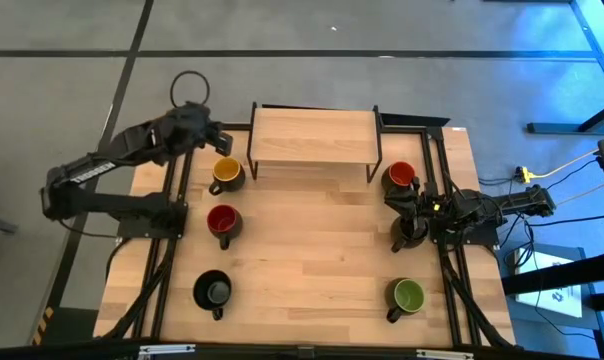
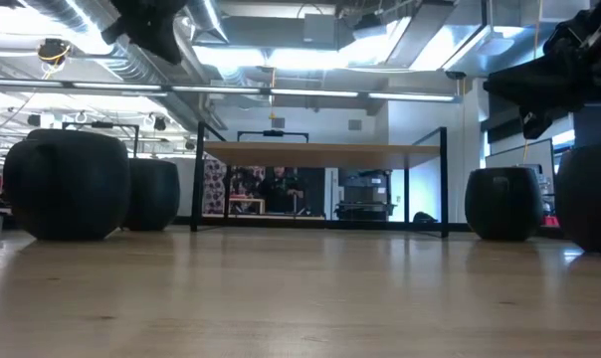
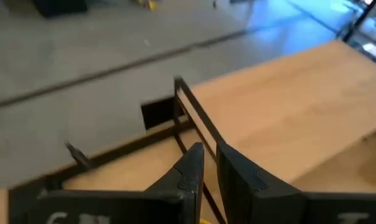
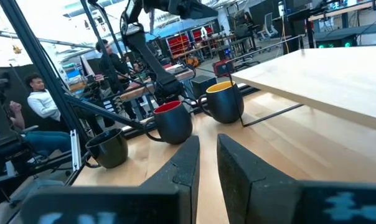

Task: Place coffee mugs
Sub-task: Put the yellow mug on the shelf

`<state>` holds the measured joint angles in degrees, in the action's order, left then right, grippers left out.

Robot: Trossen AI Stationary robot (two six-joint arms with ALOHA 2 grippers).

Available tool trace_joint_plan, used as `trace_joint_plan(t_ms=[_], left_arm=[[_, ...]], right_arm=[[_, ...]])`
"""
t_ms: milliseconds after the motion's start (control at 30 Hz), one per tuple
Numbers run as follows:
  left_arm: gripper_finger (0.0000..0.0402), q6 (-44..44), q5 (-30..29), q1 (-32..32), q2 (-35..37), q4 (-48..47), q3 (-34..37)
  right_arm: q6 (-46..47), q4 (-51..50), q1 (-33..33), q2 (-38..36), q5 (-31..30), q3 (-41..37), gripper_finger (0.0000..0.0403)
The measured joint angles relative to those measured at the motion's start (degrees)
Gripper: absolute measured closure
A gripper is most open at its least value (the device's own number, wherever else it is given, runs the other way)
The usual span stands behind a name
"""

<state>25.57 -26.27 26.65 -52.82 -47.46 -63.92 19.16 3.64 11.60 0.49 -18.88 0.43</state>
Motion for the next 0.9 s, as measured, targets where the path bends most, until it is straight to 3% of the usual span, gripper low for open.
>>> trace_joint_plan(t_ms=[300, 667, 900], left_arm=[[0.0354, 1.3, 7.0, 9.9, -1.6, -4.1, 0.0], [0.0233, -2.1, 22.9, 20.4, -9.3, -17.2, 0.0], [0.0226, -7.7, 19.7, 19.9, -14.4, -18.6, 0.0]], right_arm=[[0.1, 0.0, 0.0, 0.0, 0.0, 0.0, 0.0358], [0.1, 0.0, 0.0, 0.0, 0.0, 0.0, 0.0358], [0.1, 0.0, 0.0, 0.0, 0.0, 0.0, 0.0358]])
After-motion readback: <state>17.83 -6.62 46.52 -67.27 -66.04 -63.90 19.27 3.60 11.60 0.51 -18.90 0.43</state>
